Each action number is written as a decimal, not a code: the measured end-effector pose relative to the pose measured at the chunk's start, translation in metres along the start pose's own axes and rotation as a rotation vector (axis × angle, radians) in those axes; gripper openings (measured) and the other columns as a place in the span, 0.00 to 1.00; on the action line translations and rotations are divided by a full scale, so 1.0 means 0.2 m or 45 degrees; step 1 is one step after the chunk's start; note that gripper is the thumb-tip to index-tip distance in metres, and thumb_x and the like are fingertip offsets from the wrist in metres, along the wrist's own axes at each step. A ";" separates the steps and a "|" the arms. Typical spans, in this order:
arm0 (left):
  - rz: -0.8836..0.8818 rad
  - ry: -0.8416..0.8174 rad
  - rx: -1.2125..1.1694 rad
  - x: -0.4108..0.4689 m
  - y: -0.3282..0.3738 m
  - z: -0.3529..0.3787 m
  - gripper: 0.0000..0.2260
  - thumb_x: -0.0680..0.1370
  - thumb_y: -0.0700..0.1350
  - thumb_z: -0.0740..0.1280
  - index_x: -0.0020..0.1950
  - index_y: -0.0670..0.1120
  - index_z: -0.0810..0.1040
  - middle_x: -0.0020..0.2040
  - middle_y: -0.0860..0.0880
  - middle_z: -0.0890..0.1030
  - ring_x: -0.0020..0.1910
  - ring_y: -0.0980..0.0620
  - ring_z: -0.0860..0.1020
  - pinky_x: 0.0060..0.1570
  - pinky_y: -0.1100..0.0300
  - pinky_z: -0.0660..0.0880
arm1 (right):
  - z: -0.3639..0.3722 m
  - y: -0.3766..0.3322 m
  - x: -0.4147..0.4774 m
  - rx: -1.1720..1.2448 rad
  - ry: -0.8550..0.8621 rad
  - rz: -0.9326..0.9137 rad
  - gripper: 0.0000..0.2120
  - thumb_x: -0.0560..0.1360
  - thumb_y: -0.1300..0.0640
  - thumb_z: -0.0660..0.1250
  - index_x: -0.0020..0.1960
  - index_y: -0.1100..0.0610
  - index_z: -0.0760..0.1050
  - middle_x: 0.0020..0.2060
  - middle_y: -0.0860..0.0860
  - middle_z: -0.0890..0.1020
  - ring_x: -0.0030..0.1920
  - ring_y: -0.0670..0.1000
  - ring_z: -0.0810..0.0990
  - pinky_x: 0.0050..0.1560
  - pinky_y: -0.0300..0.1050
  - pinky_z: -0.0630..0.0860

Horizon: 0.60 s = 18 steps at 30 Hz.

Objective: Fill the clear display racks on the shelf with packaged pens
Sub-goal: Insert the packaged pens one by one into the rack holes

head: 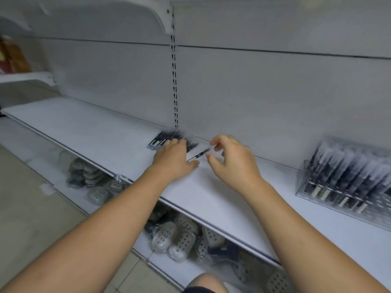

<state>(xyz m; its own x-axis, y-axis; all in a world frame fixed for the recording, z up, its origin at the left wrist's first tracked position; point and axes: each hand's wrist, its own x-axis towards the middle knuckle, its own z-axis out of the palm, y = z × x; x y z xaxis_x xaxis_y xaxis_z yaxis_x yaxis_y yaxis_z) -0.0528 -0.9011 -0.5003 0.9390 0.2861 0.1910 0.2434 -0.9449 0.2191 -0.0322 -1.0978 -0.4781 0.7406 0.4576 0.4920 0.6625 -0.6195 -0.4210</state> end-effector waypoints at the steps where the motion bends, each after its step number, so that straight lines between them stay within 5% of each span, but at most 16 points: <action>1: 0.002 -0.014 0.029 0.03 0.00 0.01 0.34 0.75 0.67 0.69 0.71 0.45 0.71 0.69 0.44 0.74 0.70 0.42 0.69 0.63 0.47 0.71 | 0.02 0.00 0.01 0.005 -0.011 0.001 0.12 0.78 0.47 0.68 0.60 0.47 0.75 0.52 0.44 0.80 0.51 0.49 0.79 0.58 0.51 0.72; 12: -0.048 -0.242 0.118 0.23 -0.01 0.02 0.25 0.75 0.67 0.70 0.53 0.46 0.72 0.66 0.40 0.75 0.68 0.38 0.71 0.61 0.49 0.73 | 0.09 0.09 0.05 0.045 -0.029 0.052 0.09 0.78 0.48 0.69 0.57 0.47 0.76 0.49 0.43 0.79 0.49 0.49 0.78 0.57 0.51 0.72; 15: -0.048 -0.324 0.059 0.26 0.01 -0.01 0.21 0.75 0.62 0.73 0.49 0.45 0.76 0.56 0.44 0.81 0.55 0.42 0.79 0.49 0.55 0.74 | 0.08 0.10 0.05 0.061 -0.004 0.051 0.07 0.78 0.49 0.69 0.55 0.47 0.77 0.48 0.43 0.80 0.47 0.48 0.77 0.57 0.52 0.74; 18: -0.081 -0.445 -0.091 0.27 0.05 -0.03 0.11 0.73 0.51 0.73 0.45 0.43 0.82 0.42 0.47 0.87 0.43 0.46 0.85 0.47 0.53 0.83 | 0.08 0.10 0.05 0.073 -0.006 0.053 0.05 0.78 0.49 0.69 0.53 0.47 0.77 0.47 0.43 0.81 0.47 0.48 0.78 0.57 0.54 0.76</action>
<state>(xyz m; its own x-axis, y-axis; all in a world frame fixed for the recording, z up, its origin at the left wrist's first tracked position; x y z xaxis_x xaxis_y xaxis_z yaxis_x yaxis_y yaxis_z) -0.0006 -0.8934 -0.4822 0.9520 0.2605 -0.1610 0.2978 -0.9100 0.2884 -0.0103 -1.0958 -0.4933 0.7681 0.4352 0.4697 0.6364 -0.6005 -0.4842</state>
